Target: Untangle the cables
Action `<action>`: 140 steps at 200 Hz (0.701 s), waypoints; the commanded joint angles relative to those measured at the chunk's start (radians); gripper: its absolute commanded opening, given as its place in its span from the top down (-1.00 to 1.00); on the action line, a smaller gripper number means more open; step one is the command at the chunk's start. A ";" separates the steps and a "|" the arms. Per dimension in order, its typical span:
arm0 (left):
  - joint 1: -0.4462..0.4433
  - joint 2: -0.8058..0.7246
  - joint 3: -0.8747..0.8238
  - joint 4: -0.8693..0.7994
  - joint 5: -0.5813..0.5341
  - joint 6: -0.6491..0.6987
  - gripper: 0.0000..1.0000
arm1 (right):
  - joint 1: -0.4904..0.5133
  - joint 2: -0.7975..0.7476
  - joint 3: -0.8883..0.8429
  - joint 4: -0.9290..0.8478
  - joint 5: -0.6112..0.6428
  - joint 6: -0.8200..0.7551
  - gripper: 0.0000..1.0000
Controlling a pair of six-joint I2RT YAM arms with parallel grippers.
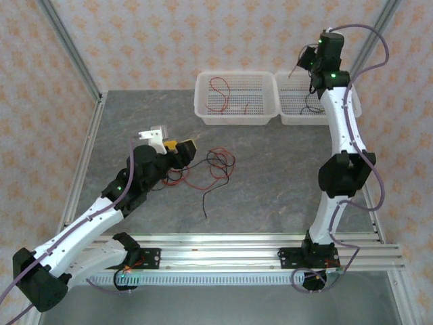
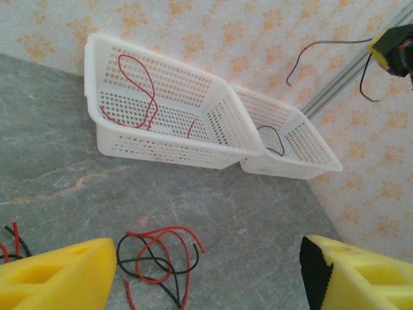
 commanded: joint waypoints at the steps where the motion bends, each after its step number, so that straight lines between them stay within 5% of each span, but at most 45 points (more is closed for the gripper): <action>1: -0.004 -0.023 0.022 -0.035 -0.033 -0.016 -0.52 | -0.020 0.032 0.006 0.053 -0.003 -0.047 1.00; 140: -0.004 -0.023 0.061 -0.088 -0.085 -0.038 -0.51 | -0.053 0.389 0.038 0.194 0.029 -0.086 1.00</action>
